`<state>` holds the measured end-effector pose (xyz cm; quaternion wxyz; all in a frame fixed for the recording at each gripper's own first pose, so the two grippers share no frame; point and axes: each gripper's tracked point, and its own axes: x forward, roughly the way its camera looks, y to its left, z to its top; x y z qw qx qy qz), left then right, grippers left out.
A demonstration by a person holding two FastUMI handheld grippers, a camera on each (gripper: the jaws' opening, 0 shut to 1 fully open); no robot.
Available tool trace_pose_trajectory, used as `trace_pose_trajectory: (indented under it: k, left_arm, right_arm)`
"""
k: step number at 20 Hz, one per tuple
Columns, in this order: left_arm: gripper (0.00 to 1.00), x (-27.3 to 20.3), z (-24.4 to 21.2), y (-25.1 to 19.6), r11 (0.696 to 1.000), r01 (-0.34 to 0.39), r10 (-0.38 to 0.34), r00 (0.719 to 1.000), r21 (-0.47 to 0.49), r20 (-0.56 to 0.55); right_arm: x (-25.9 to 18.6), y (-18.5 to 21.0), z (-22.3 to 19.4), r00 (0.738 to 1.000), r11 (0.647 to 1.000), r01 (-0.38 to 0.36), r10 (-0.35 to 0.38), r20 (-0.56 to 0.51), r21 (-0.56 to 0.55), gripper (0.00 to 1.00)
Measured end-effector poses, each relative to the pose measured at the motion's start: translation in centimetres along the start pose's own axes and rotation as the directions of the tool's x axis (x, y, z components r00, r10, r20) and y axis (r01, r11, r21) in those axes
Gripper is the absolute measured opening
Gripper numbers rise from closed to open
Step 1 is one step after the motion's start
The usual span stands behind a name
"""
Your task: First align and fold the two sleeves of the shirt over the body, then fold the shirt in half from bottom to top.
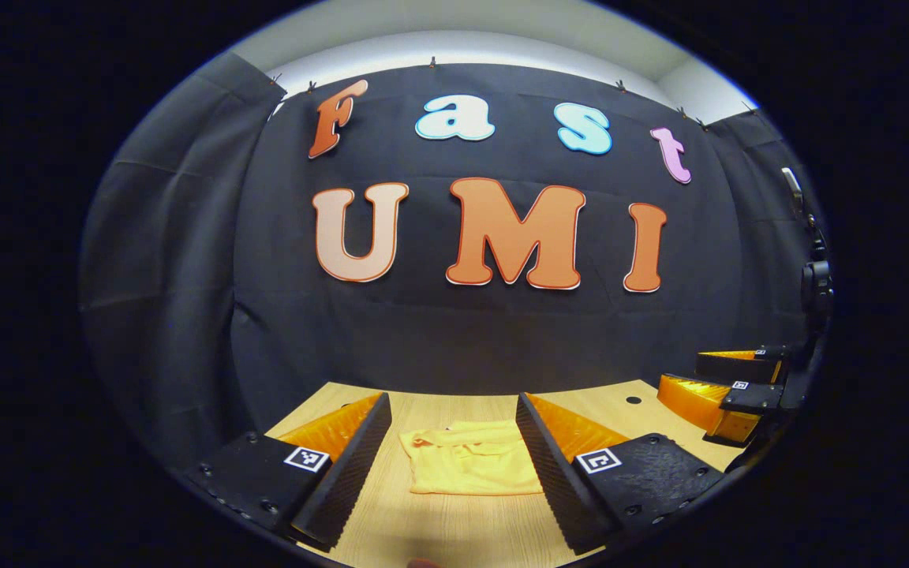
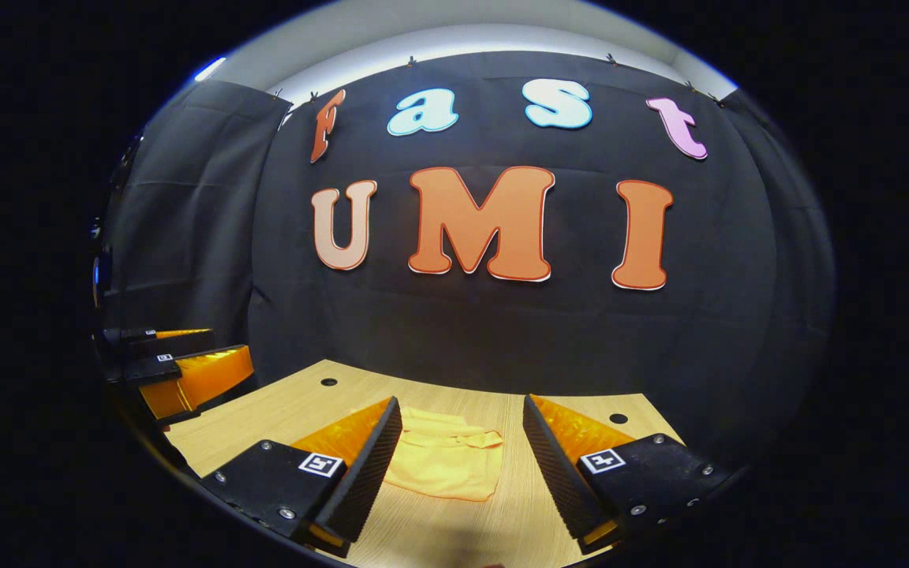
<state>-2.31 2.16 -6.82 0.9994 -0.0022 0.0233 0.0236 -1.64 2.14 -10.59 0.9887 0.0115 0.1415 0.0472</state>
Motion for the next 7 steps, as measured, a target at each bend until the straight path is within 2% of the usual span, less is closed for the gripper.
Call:
trace_pose_trajectory:
  k: [4,7]
  left_arm:
    - [0.97,-1.2,-1.1,-0.5,1.0,0.025,-0.024,0.999,0.007,-0.034]
    - [0.97,-0.6,-1.4,-0.5,0.998,0.063,-0.063,0.997,0.01,-0.044]
  right_arm:
    - [-1.0,0.3,-1.1,1.0,0.999,0.016,-0.015,-0.022,0.028,0.94]
    - [-1.5,0.2,-1.2,0.998,0.999,0.043,-0.042,-0.042,0.003,0.94]
